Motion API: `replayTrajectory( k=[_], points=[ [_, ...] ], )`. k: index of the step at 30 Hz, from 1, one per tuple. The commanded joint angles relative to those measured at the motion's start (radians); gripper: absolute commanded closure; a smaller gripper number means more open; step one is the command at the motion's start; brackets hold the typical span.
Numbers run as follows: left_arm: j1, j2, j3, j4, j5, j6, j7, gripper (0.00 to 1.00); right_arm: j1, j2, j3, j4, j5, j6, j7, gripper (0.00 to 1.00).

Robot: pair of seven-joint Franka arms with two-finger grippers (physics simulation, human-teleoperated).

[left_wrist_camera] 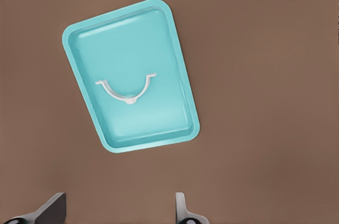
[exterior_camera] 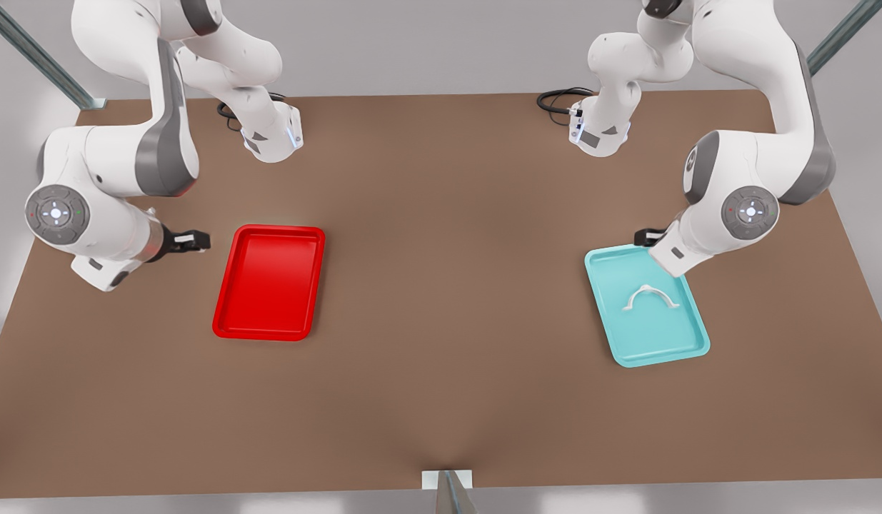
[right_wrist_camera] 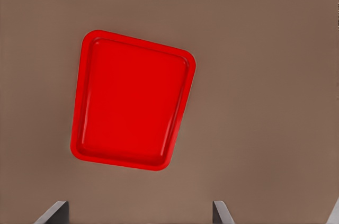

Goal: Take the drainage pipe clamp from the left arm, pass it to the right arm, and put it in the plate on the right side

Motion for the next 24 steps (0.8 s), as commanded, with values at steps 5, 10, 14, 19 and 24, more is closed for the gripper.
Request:
replayTrajectory(
  k=[5, 10, 14, 19, 24],
  points=[
    [0.05, 0.155, 0.083, -0.048, -0.001, 0.272, -0.04, 0.0, -0.046, -0.01, 0.0, -0.036, 0.024, 0.021, -0.044, 0.0],
    [0.099, 0.221, 0.13, -0.31, -0.055, 0.752, -0.258, 0.0, -0.048, -0.01, 0.003, -0.05, 0.022, 0.016, -0.044, 0.0],
    [0.139, 0.271, 0.13, -0.399, -0.127, 0.929, -0.323, 0.0, -0.048, -0.02, 0.001, -0.072, 0.022, 0.017, -0.045, 0.0],
    [0.188, 0.315, 0.146, -0.427, -0.128, 0.992, -0.37, 0.0, -0.071, -0.018, 0.001, -0.09, 0.044, 0.016, -0.096, 0.0],
    [0.201, 0.318, 0.146, -0.52, -0.197, 1.113, -0.373, 0.0, -0.072, -0.018, 0.003, -0.145, 0.045, 0.03, -0.108, 0.0]
  ],
)
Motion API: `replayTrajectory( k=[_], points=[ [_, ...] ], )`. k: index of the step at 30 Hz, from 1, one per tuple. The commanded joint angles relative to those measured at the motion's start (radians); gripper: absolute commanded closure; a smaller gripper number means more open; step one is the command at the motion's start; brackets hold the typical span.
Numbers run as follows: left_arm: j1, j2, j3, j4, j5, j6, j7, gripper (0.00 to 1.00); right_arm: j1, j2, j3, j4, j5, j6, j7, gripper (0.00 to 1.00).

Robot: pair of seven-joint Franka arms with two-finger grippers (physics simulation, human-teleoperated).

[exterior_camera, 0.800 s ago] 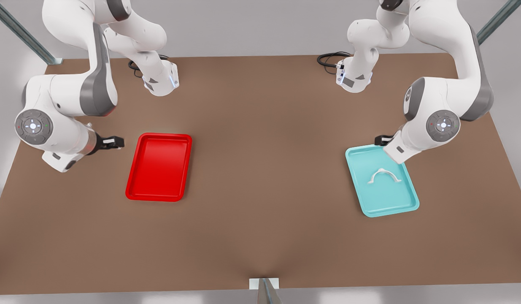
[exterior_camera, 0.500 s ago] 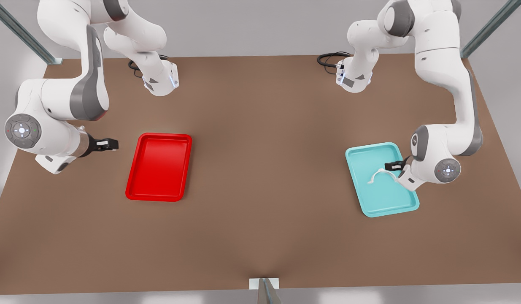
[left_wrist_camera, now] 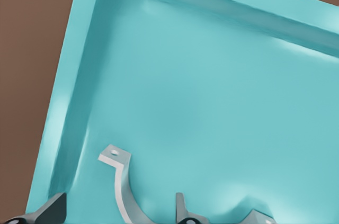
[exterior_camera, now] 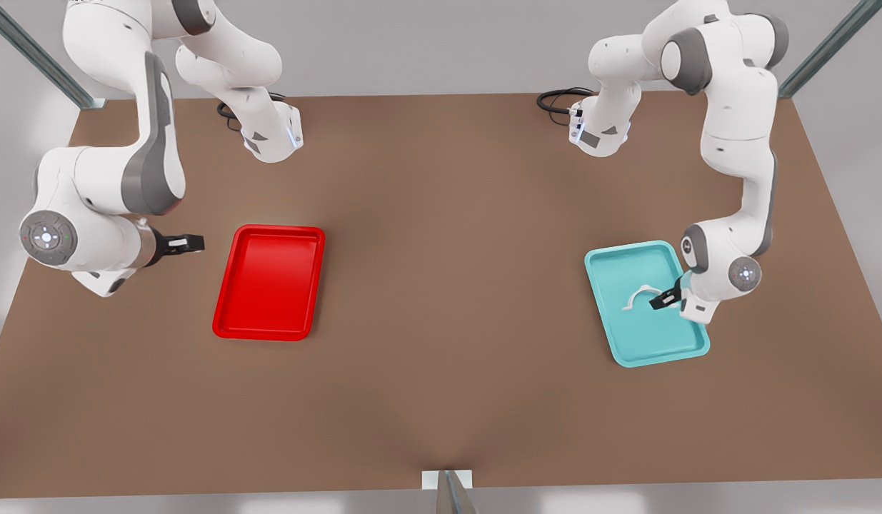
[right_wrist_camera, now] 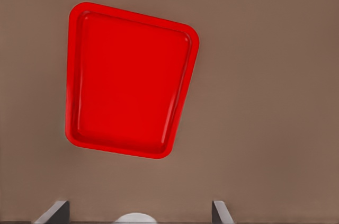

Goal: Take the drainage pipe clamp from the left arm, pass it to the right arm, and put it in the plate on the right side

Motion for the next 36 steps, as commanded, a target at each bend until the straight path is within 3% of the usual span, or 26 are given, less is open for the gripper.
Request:
replayTrajectory(
  k=[1, 4, 11, 13, 19, 23, 28, 33, 36],
  points=[
    [0.006, 0.001, 0.0, -0.008, -0.048, 0.141, -0.166, 0.0, 0.0, -0.01, 0.0, -0.024, 0.005, 0.018, -0.059, 0.0],
    [0.007, -0.03, 0.0, -0.083, -0.048, 0.138, -0.162, 0.0, -0.001, -0.01, 0.0, -0.03, 0.006, 0.027, -0.06, 0.0],
    [0.007, -0.032, -0.001, -0.088, -0.047, 0.138, -0.158, 0.0, -0.006, -0.012, 0.0, -0.058, 0.008, 0.064, -0.06, 0.0],
    [0.007, -0.03, -0.001, -0.088, -0.048, 0.138, -0.159, 0.48, -0.006, -0.01, 0.002, -0.059, 0.009, 0.07, -0.06, 0.0],
    [0.007, -0.032, -0.003, -0.088, -0.048, 0.138, -0.161, 0.5, -0.006, -0.007, 0.002, -0.068, 0.009, 0.073, -0.062, 0.0],
    [0.006, -0.038, -0.001, -0.088, -0.048, 0.132, -0.162, 0.78, -0.004, -0.007, 0.003, -0.073, 0.009, 0.077, -0.062, 0.0],
    [0.003, -0.044, -0.003, -0.085, -0.048, 0.13, -0.156, 0.79, -0.004, -0.004, 0.003, -0.073, 0.009, 0.079, -0.062, 0.0],
    [-0.027, -0.145, -0.001, -0.082, -0.047, 0.051, -0.162, 0.79, 0.003, -0.002, 0.007, -0.068, 0.006, 0.093, -0.062, 0.0],
    [-0.154, -0.205, -0.003, -0.051, -0.071, -0.011, -0.158, 0.79, 0.08, 0.126, 0.011, 0.085, 0.002, 0.108, -0.151, 0.0]
  ],
)
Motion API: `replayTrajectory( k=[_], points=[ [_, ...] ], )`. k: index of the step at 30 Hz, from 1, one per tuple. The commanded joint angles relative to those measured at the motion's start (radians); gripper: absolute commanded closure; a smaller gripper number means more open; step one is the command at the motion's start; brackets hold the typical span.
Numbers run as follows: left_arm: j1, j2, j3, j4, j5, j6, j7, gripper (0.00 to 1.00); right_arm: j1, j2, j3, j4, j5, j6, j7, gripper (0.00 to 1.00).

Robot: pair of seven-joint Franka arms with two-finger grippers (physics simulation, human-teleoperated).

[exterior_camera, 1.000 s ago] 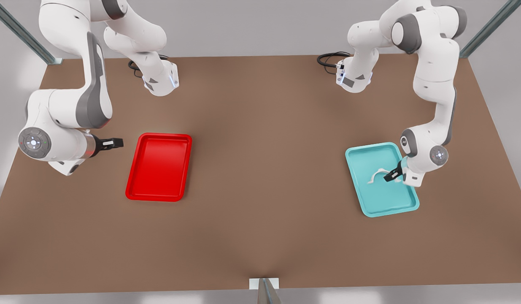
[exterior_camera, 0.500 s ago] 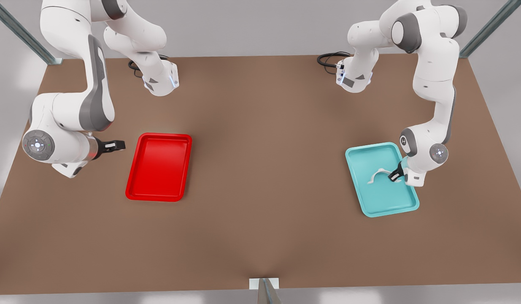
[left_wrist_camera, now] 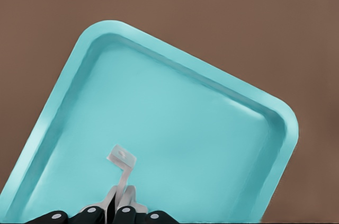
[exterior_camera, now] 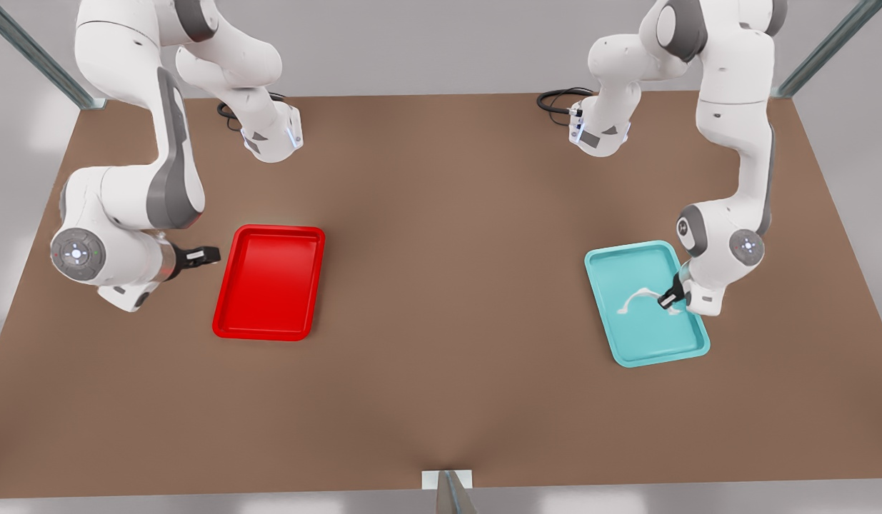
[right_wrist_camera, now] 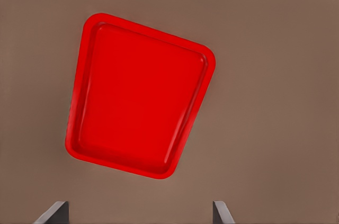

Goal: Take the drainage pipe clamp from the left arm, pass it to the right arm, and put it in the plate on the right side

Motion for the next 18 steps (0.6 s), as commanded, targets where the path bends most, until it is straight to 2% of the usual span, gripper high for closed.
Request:
replayTrajectory(
  k=[1, 3, 4, 7, 9, 11, 12, 14, 18],
  points=[
    [-0.058, -0.026, -0.001, 0.012, -0.017, -0.084, -0.011, 0.79, 0.056, 0.052, 0.001, 0.064, -0.005, 0.04, -0.089, 0.0],
    [-0.118, -0.055, -0.002, 0.034, -0.02, -0.131, -0.012, 0.79, 0.12, 0.055, 0.003, 0.057, 0.022, 0.152, -0.09, 0.0],
    [-0.119, -0.046, -0.071, 0.072, -0.023, -0.169, -0.015, 0.79, 0.165, 0.055, 0.003, 0.057, 0.071, 0.21, -0.092, 0.0],
    [-0.179, 0.029, -0.172, 0.221, -0.019, -0.275, -0.218, 0.79, 0.225, 0.117, 0.035, 0.053, 0.199, 0.29, -0.188, 0.0],
    [-0.297, 0.103, -0.176, 0.328, -0.013, -0.278, -0.37, 0.79, 0.255, 0.171, 0.072, 0.064, 0.208, 0.313, -0.314, 0.0],
    [-0.385, 0.184, -0.176, 0.451, -0.008, -0.294, -0.509, 0.79, 0.266, 0.213, 0.115, 0.068, 0.208, 0.431, -0.508, 0.0],
    [-0.423, 0.242, -0.176, 0.556, -0.002, -0.37, -0.595, 0.79, 0.262, 0.232, 0.127, 0.068, 0.223, 0.454, -0.567, 0.0],
    [-0.463, 0.293, -0.176, 0.652, 0.03, -0.423, -0.721, 0.79, 0.266, 0.237, 0.127, 0.059, 0.228, 0.538, -0.696, 0.0],
    [-0.5, 0.38, -0.177, 0.837, 0.027, -0.548, -0.908, 0.79, 0.269, 0.302, 0.19, 0.059, 0.288, 0.699, -0.874, 0.0]
  ],
)
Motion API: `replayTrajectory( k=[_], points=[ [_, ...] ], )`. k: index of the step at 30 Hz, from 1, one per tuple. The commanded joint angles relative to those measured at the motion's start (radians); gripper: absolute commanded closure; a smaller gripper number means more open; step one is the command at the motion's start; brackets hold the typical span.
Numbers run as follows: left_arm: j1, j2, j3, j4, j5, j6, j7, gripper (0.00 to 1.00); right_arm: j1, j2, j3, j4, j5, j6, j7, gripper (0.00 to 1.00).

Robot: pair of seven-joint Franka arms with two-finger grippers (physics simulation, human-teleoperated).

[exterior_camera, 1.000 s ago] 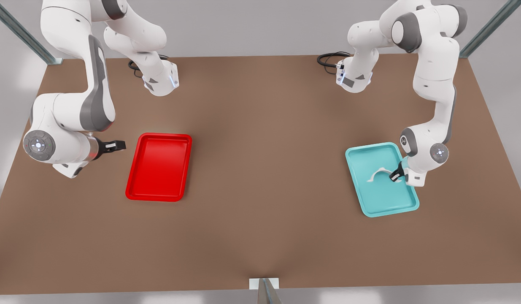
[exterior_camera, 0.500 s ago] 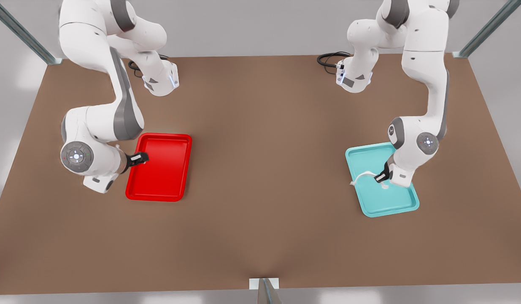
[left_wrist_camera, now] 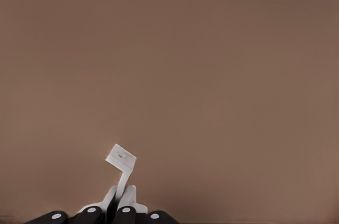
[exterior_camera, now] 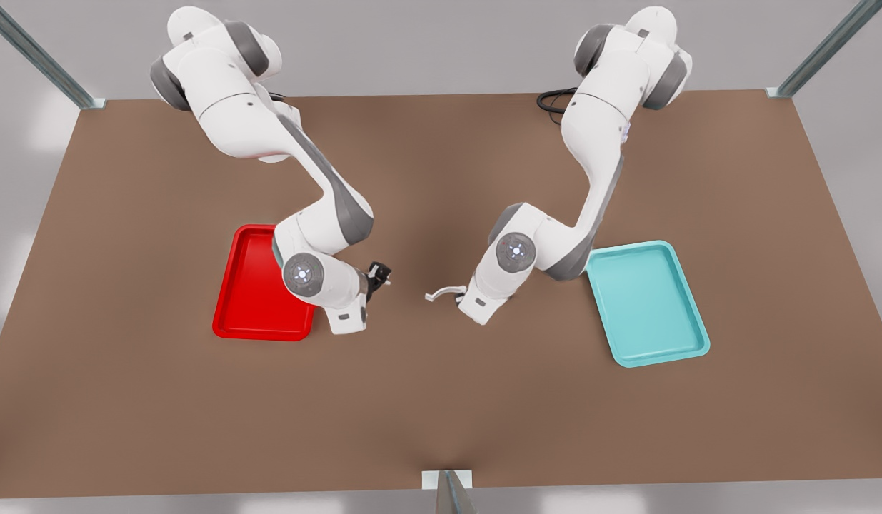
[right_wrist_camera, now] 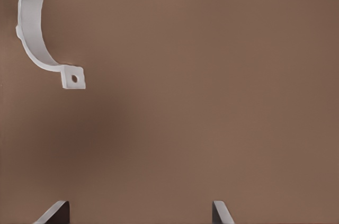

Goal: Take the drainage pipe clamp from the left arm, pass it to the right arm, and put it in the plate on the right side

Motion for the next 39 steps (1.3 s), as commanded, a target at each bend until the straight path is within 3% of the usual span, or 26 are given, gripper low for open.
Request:
replayTrajectory(
  k=[1, 8, 13, 29, 30, 31, 32, 33, 35, 36, 39],
  points=[
    [-0.017, 0.023, -0.001, 0.051, 0.0, -0.14, -0.595, 0.79, 0.009, 0.021, 0.028, -0.002, 0.042, 0.237, -0.631, 0.0],
    [-0.037, 0.089, -0.028, 0.144, -0.001, -0.14, -0.67, 0.79, 0.011, -0.039, 0.048, -0.063, 0.048, 0.306, -0.771, 0.0],
    [-0.035, 0.089, -0.027, 0.146, -0.001, -0.141, -0.67, 0.79, -0.002, -0.067, 0.048, -0.121, 0.082, 0.294, -1.046, 0.0],
    [-0.037, 0.086, -0.028, 0.167, 0.0, -0.201, -0.52, 0.79, 0.092, 0.085, 0.048, -0.117, 0.068, 0.475, -1.053, 0.01],
    [-0.037, 0.086, -0.028, 0.169, 0.0, -0.203, -0.52, 0.79, 0.092, 0.085, 0.048, -0.117, 0.069, 0.478, -1.053, 0.07],
    [-0.037, 0.086, -0.028, 0.172, 0.0, -0.207, -0.52, 0.79, 0.09, 0.085, 0.048, -0.117, 0.066, 0.477, -1.058, 0.46],
    [-0.037, 0.086, -0.028, 0.172, 0.0, -0.209, -0.522, 0.79, 0.09, 0.085, 0.046, -0.118, 0.066, 0.477, -1.059, 0.73],
    [-0.037, 0.086, -0.028, 0.172, 0.0, -0.209, -0.522, 0.79, 0.089, 0.085, 0.048, -0.117, 0.066, 0.477, -1.058, 0.79],
    [-0.037, 0.086, -0.027, 0.173, 0.0, -0.21, -0.525, 0.79, 0.087, 0.085, 0.048, -0.114, 0.066, 0.477, -1.053, 0.79],
    [-0.034, 0.088, -0.025, 0.181, -0.001, -0.209, -0.523, 0.0, 0.086, 0.085, 0.048, -0.114, 0.066, 0.477, -1.055, 0.79],
    [-0.029, 0.089, -0.022, 0.192, -0.001, -0.212, -0.522, 0.0, 0.084, 0.084, 0.038, -0.114, 0.06, 0.474, -1.053, 0.79]
  ],
)
